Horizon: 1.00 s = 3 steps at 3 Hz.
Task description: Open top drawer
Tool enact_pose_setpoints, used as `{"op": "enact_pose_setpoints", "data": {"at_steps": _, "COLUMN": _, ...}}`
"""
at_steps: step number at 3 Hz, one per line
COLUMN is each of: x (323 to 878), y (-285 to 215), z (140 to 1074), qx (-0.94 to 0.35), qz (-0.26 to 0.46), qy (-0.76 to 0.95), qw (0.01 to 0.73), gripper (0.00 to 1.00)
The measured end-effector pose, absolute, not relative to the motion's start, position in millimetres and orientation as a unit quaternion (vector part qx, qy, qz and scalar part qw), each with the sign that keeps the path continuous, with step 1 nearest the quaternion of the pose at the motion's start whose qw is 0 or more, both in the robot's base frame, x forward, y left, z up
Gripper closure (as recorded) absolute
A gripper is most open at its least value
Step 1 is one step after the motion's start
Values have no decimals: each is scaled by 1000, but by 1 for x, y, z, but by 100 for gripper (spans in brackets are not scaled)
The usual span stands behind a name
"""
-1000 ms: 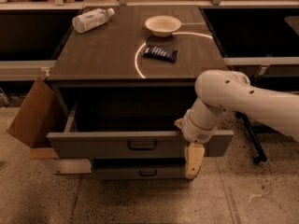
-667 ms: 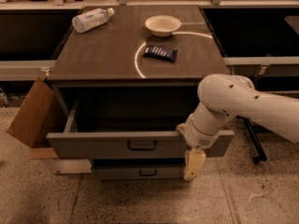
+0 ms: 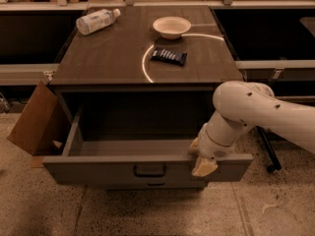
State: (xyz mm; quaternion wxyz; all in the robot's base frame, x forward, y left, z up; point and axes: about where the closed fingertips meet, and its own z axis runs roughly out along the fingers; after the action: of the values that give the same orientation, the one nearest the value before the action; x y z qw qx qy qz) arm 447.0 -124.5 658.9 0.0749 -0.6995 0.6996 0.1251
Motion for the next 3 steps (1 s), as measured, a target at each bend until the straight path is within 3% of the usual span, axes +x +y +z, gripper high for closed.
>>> {"op": "enact_pose_setpoints", "data": {"at_steps": 1, "x": 447, "y": -125, "z": 659, "qx": -700, "qz": 125, "qy": 700, "qw": 75, "gripper": 86}}
{"op": "enact_pose_setpoints", "data": {"at_steps": 2, "x": 446, "y": -124, "z": 659, "qx": -700, "qz": 125, "qy": 699, "qw": 74, "gripper": 90}}
{"op": "enact_pose_setpoints", "data": {"at_steps": 3, "x": 446, "y": -124, "z": 658, "qx": -700, "qz": 125, "qy": 699, "qw": 74, "gripper": 67}}
